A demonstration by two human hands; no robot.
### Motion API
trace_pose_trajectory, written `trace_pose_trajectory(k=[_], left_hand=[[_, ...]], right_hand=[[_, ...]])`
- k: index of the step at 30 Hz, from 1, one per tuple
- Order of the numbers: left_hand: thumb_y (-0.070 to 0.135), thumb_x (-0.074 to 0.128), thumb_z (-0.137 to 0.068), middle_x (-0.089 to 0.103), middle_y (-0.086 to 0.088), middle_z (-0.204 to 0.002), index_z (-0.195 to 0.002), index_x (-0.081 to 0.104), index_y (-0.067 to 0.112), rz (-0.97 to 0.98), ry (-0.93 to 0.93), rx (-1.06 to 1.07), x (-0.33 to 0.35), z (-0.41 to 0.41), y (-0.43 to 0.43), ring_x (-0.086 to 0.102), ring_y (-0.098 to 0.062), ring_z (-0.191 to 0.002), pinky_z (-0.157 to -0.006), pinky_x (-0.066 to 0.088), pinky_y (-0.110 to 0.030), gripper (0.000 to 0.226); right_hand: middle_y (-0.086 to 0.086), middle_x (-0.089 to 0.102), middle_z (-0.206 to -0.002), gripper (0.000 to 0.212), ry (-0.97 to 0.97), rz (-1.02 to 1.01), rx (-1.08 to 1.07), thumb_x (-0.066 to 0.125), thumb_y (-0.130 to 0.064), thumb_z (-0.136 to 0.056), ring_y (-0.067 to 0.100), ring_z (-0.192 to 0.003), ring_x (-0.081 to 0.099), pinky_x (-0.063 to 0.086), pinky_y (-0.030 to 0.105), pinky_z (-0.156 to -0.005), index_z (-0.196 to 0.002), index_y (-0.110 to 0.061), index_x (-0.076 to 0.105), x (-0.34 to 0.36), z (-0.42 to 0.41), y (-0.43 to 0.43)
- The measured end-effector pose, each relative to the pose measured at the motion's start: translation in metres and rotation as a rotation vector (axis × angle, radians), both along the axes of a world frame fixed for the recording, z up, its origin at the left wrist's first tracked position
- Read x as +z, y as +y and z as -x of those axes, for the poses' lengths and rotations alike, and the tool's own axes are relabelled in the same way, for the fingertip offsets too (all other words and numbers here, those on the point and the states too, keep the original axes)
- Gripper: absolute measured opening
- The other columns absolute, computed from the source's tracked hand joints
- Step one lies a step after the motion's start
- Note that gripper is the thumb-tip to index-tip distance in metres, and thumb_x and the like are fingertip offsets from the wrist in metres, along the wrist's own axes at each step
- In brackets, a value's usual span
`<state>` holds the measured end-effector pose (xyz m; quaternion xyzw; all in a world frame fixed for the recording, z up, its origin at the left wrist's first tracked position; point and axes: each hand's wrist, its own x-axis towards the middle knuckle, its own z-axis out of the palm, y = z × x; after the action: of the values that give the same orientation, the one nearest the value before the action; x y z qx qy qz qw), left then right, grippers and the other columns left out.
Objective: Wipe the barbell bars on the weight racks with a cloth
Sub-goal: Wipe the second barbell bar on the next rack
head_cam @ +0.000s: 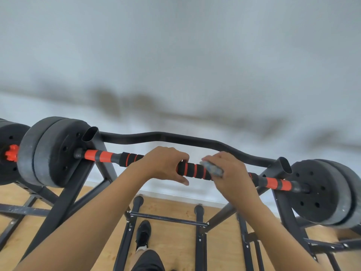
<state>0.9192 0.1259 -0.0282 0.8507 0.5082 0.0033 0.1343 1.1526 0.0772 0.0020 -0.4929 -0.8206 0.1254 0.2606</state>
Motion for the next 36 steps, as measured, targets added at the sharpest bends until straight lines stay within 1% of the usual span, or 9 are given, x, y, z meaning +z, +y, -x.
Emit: trace_pose_trajectory(k=[6, 10, 12, 15, 19, 23, 25, 28, 36], left_hand=[[0.074, 0.067, -0.082, 0.064, 0.011, -0.089, -0.107, 0.054, 0.03, 0.086, 0.052, 0.049, 0.007, -0.017, 0.002, 0.063, -0.012, -0.078, -0.076, 0.054, -0.032, 0.052], [0.059, 0.071, -0.085, 0.071, 0.009, -0.071, -0.088, 0.06, 0.032, 0.302, 0.059, 0.128, 0.008, -0.025, 0.008, 0.071, -0.011, -0.06, -0.067, 0.058, -0.028, 0.03], [0.055, 0.071, -0.083, 0.066, 0.008, -0.068, -0.076, 0.054, 0.032, 0.19, 0.082, 0.135, 0.004, -0.025, 0.005, 0.065, -0.012, -0.058, -0.059, 0.049, -0.025, 0.029], [0.053, 0.069, -0.084, 0.06, 0.009, -0.07, -0.079, 0.053, 0.031, 0.035, 0.108, 0.119, -0.002, -0.025, -0.003, 0.057, -0.011, -0.058, -0.058, 0.042, -0.024, 0.028], [0.055, 0.062, -0.091, 0.059, 0.009, -0.071, -0.092, 0.059, 0.031, -0.14, 0.123, 0.093, -0.01, -0.024, -0.014, 0.059, -0.011, -0.062, -0.066, 0.051, -0.028, 0.024], [0.056, 0.056, -0.096, 0.058, 0.009, -0.072, -0.094, 0.053, 0.026, -0.319, 0.092, 0.098, -0.022, -0.025, -0.028, 0.061, -0.015, -0.064, -0.067, 0.055, -0.029, 0.03], [0.054, 0.062, -0.092, 0.055, 0.01, -0.07, -0.091, 0.051, 0.026, -0.398, 0.069, 0.12, -0.028, -0.026, -0.033, 0.056, -0.015, -0.06, -0.06, 0.046, -0.026, 0.031], [0.045, 0.083, -0.077, 0.049, 0.007, -0.059, -0.081, 0.055, 0.021, -0.561, 0.011, 0.124, -0.039, -0.027, -0.039, 0.043, -0.014, -0.048, -0.052, 0.034, -0.025, 0.038], [0.028, 0.085, -0.08, 0.048, -0.001, -0.066, -0.086, 0.053, 0.014, -0.714, -0.056, 0.21, -0.055, -0.033, -0.052, 0.033, -0.018, -0.061, -0.056, 0.039, -0.034, 0.036]], right_hand=[[-0.017, 0.069, -0.087, 0.008, -0.034, 0.131, -0.051, 0.064, -0.029, -0.095, 0.004, -0.081, 0.063, 0.056, 0.026, -0.075, -0.101, -0.03, 0.07, 0.013, 0.009, 0.04], [-0.016, 0.067, -0.084, 0.016, -0.12, 0.194, 0.049, 0.062, -0.024, -0.089, 0.007, -0.08, 0.06, 0.055, 0.032, -0.077, -0.098, -0.03, 0.074, 0.003, 0.011, 0.034], [-0.013, 0.064, -0.081, 0.017, -0.126, 0.152, 0.089, 0.062, -0.022, -0.092, 0.009, -0.082, 0.054, 0.05, 0.032, -0.077, -0.097, -0.031, 0.075, -0.004, 0.008, 0.024], [-0.011, 0.061, -0.09, 0.023, -0.083, 0.156, 0.072, 0.067, -0.018, -0.094, 0.011, -0.089, 0.051, 0.049, 0.029, -0.075, -0.11, -0.03, 0.078, -0.012, 0.001, 0.016], [-0.014, 0.064, -0.091, 0.025, -0.005, 0.163, 0.079, 0.073, -0.016, -0.091, 0.008, -0.088, 0.055, 0.048, 0.024, -0.073, -0.112, -0.03, 0.078, -0.01, -0.005, 0.01], [-0.015, 0.066, -0.085, 0.025, -0.1, 0.223, 0.15, 0.073, -0.014, -0.088, 0.008, -0.083, 0.058, 0.049, 0.023, -0.071, -0.103, -0.033, 0.079, 0.001, -0.01, -0.002], [-0.015, 0.066, -0.083, 0.02, -0.164, 0.275, 0.163, 0.071, -0.02, -0.089, 0.008, -0.082, 0.059, 0.051, 0.026, -0.074, -0.099, -0.036, 0.076, 0.0, -0.01, -0.013], [-0.017, 0.063, -0.087, 0.009, -0.069, 0.236, 0.027, 0.072, -0.028, -0.091, 0.005, -0.082, 0.059, 0.048, 0.02, -0.074, -0.099, -0.032, 0.072, -0.005, -0.011, -0.018], [-0.014, 0.055, -0.085, 0.009, -0.098, 0.083, -0.042, 0.07, -0.027, -0.088, 0.01, -0.075, 0.053, 0.046, 0.024, -0.064, -0.092, -0.026, 0.061, -0.014, 0.011, -0.002]])
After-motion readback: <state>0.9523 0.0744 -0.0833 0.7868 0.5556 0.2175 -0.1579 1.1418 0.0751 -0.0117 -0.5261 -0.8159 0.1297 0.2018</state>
